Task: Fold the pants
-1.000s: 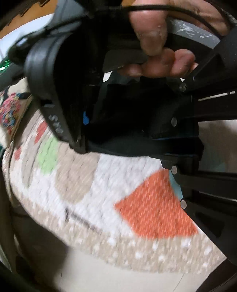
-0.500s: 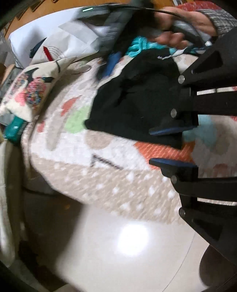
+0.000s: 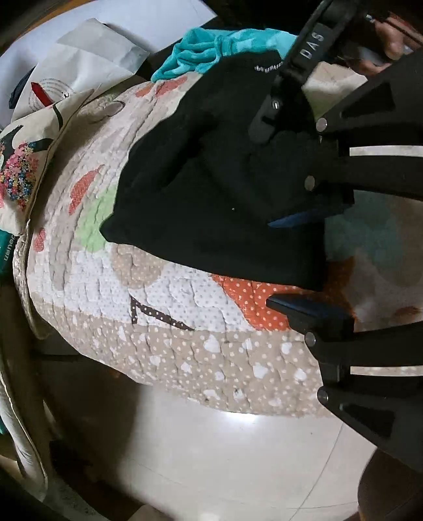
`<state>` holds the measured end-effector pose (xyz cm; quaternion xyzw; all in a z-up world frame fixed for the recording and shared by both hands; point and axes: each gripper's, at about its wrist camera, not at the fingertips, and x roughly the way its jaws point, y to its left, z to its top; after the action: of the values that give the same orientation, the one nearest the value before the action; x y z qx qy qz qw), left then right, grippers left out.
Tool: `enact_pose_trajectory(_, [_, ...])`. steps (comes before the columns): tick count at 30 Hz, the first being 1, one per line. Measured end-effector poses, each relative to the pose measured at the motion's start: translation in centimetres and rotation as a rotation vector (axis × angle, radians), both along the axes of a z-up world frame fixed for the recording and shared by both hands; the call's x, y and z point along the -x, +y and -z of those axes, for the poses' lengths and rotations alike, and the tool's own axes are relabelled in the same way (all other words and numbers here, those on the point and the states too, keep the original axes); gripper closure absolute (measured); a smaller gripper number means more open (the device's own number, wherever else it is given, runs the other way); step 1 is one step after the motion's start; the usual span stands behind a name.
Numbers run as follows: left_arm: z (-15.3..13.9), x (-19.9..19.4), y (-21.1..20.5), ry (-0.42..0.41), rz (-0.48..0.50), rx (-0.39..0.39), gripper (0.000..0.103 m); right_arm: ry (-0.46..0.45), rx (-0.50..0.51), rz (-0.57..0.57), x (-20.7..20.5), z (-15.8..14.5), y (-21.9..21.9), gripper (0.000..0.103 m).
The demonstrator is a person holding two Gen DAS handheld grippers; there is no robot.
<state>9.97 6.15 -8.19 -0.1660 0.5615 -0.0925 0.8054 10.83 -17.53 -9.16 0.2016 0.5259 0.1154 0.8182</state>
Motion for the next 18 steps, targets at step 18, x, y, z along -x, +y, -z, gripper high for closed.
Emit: enact_pose_trajectory(18, [-8.5, -3.3, -20.6, -0.203, 0.414, 0.004, 0.06, -0.104, -0.094, 0.738, 10.4, -0.2, -18.0, 0.058])
